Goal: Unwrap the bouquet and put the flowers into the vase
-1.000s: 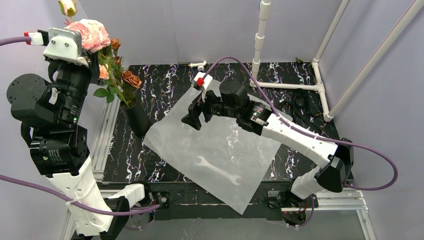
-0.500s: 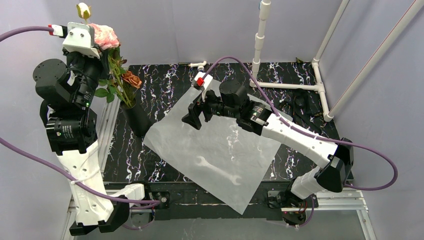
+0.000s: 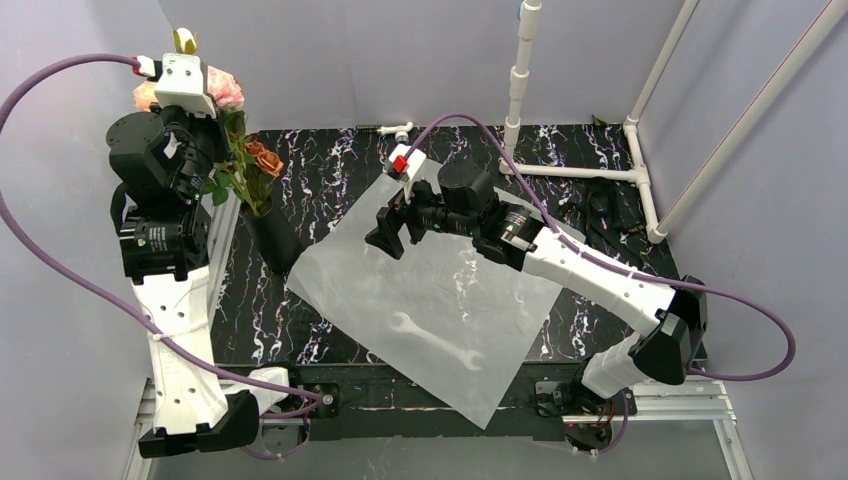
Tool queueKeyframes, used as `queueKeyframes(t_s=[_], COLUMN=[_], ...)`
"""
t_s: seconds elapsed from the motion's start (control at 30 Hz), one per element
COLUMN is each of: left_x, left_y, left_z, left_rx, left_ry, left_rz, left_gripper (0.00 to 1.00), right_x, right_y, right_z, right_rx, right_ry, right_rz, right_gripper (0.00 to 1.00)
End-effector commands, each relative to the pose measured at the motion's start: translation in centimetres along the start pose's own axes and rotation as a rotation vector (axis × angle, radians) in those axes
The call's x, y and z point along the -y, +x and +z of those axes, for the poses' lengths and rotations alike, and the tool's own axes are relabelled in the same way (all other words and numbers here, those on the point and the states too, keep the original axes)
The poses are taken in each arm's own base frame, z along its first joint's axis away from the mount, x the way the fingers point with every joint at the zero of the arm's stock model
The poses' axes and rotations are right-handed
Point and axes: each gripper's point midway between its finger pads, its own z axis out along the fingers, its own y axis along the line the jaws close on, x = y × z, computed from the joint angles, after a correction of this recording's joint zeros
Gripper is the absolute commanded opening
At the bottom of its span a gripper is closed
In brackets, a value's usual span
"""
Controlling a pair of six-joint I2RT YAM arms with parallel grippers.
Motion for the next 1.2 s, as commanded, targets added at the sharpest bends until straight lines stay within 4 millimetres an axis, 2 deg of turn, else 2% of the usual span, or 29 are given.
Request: queueKeyframes(t_s=[0.0,0.27,0.53,0.63,0.7,0.93,1.17], left_x=[-0.5,-0.3,-0.3,-0.9,-1.5,-1.2,-0.2], left_y=[1.7,7.1,9.2,9.7,9.8,8.8,7.0], left_z=[1.0,2.5,2.6,2.2,1.8,0.4,-1.0], left_rx=[-0.031,-0.156,-0.217,-0.241,-0.256,-0.258,-0.248], left_ry=[-0.033,-0.030,-0.043,-0.082,-0.124,-0.111,-0.058], left_rz=[-0.011,-0.094,-0.120,-0.124,-0.126,-0.148,-0.173], left_gripper=[0.00,0.00,0.01,0.19,0.29,0.49,0.78], right_x=[-0.1,1.0,2.3,3.0,3.7,6.7,8.5], right_y=[-0.7,1.1,2.8,3.4,3.9,4.3,4.1], right_z=[-0.9,-1.0,-1.1,-1.0,-1.0,-1.2,-0.8], right_rx=[0.015,-0.041,-0.085,-0.104,-0.120,-0.124,-0.126], right_ry=[0.014,0.047,0.088,0.104,0.120,0.166,0.170], right_rz=[-0.024,-0.028,-0.021,-0.033,-0.031,0.056,0.093], right_gripper=[0.98,0.98,0.99,0.98,0.98,0.98,0.98])
